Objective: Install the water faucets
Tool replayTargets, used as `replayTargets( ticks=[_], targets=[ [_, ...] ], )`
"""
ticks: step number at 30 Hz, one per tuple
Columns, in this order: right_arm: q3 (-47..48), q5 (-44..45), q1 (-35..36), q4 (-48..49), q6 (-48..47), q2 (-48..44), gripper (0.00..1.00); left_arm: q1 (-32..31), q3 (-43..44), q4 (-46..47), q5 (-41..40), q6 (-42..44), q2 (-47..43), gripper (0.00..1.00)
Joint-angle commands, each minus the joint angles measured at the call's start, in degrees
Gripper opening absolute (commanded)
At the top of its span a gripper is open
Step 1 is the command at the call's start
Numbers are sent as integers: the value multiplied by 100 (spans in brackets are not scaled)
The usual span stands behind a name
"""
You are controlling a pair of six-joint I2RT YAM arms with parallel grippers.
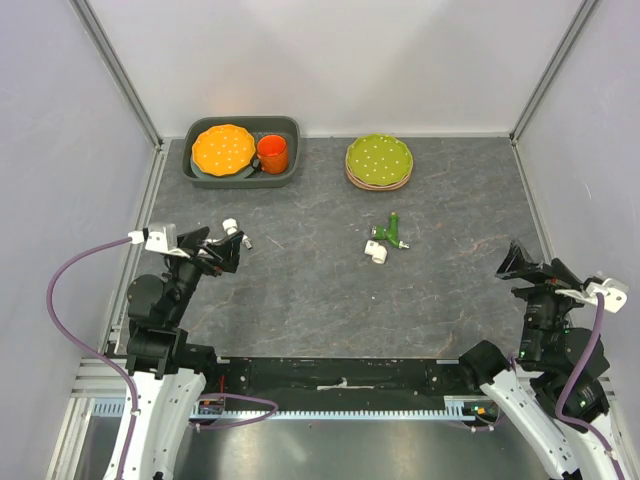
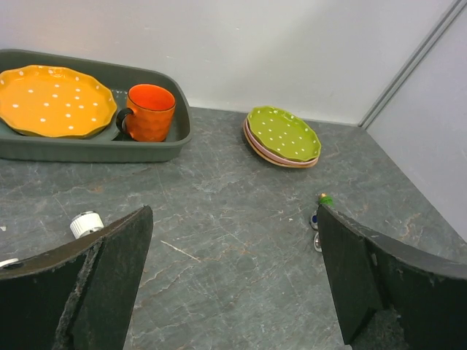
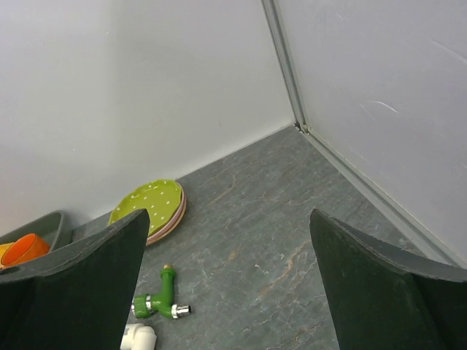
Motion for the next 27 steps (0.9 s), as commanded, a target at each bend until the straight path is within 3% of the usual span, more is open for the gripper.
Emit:
replayTargets(
  ticks=[1, 12, 23, 27],
  targets=[
    [-73, -281, -32, 262, -180, 172, 98, 37, -1, 167, 132, -142, -80, 100],
    [198, -1810, -59, 262, -22, 1279, 98, -50, -10, 27, 9, -54, -343, 99],
    [1121, -4368, -50, -204, 162, 4802, 98, -419, 34, -281, -307, 174, -756, 99],
    [1236, -3625, -50, -46, 540, 5699, 98, -569, 51, -368, -439, 306, -880, 99]
  ],
)
